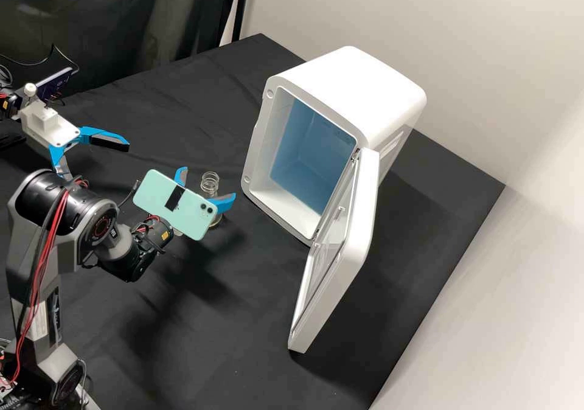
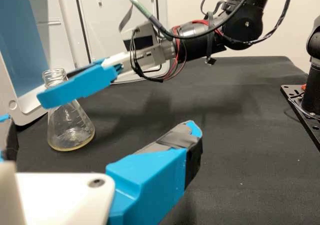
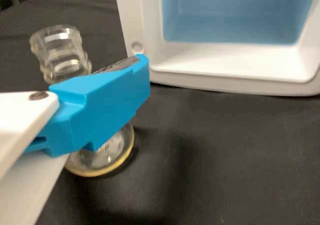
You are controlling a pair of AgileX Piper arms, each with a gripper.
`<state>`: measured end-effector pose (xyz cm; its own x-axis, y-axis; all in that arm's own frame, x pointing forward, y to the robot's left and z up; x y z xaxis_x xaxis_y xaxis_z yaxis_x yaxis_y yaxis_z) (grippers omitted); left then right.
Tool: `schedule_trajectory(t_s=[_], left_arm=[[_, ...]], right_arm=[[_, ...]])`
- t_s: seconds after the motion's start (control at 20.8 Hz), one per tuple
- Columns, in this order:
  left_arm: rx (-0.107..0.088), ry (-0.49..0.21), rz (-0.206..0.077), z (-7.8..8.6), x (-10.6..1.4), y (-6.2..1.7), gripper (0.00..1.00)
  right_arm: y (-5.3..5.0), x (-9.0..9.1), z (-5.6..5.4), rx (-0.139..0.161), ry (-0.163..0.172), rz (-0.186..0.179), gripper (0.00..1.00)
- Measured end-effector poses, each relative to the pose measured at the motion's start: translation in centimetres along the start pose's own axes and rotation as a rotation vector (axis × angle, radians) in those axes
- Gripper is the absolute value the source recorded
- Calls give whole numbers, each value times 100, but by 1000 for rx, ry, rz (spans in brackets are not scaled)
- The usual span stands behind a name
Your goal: Place the flask in the incubator
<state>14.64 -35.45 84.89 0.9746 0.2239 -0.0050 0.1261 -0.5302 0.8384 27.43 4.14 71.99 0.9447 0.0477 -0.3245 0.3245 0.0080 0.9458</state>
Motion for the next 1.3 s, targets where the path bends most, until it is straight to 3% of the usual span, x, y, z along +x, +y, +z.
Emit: schedule_trajectory(t_s=[0.1, 0.29, 1.3], left_arm=[[0, 0, 0, 0, 0, 0, 100], [0, 0, 0, 0, 0, 0, 100], [-3, -9, -4, 14, 9, -7, 100]], right_arm=[[-37, 7, 19, -3, -8, -28, 100], [-74, 23, 52, -6, -23, -49, 100], [-77, 197, 58, -3, -48, -66, 100]])
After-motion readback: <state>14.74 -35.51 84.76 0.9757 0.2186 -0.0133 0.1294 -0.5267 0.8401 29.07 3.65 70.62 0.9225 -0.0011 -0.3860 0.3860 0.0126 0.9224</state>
